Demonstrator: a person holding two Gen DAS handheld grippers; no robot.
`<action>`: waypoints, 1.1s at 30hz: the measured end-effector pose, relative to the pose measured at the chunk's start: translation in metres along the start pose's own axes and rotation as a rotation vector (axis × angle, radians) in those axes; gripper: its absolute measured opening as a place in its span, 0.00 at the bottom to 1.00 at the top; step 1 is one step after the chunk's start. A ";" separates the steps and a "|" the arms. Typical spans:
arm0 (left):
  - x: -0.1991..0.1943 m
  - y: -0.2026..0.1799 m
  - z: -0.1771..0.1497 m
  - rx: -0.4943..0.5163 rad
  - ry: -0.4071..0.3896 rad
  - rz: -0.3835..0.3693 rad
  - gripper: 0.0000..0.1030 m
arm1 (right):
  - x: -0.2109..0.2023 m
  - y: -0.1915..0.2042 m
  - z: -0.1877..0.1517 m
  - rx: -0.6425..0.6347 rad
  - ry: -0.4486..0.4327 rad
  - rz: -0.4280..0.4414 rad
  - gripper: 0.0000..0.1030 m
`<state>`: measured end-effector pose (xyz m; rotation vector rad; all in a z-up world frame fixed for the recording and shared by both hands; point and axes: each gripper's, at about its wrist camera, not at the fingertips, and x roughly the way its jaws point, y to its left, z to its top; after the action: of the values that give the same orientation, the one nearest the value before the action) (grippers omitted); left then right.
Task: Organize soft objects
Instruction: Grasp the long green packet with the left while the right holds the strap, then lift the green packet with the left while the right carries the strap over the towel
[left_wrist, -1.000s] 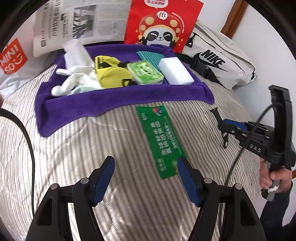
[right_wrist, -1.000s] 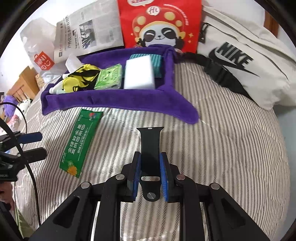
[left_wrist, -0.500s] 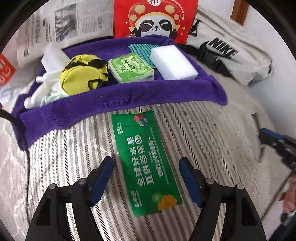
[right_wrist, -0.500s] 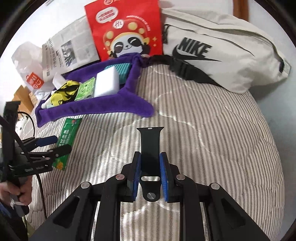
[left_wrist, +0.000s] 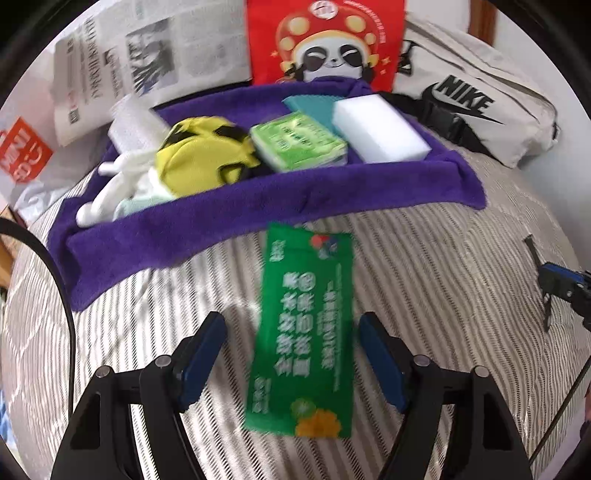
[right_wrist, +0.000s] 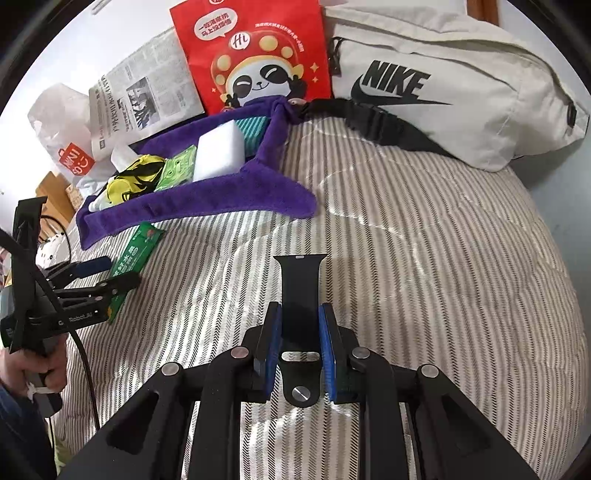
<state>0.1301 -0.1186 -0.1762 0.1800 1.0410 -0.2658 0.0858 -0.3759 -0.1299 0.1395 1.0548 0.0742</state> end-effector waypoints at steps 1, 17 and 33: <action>-0.002 -0.003 0.000 0.016 -0.009 -0.019 0.59 | 0.001 0.000 0.000 0.000 0.002 0.004 0.20; -0.016 -0.002 -0.001 0.062 -0.040 -0.099 0.19 | -0.002 0.008 0.000 0.007 0.004 0.006 0.20; -0.048 0.036 -0.002 0.038 -0.069 -0.131 0.18 | -0.017 0.049 0.029 -0.055 -0.024 0.050 0.20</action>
<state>0.1160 -0.0777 -0.1348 0.1364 0.9811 -0.4079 0.1033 -0.3314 -0.0936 0.1164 1.0250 0.1466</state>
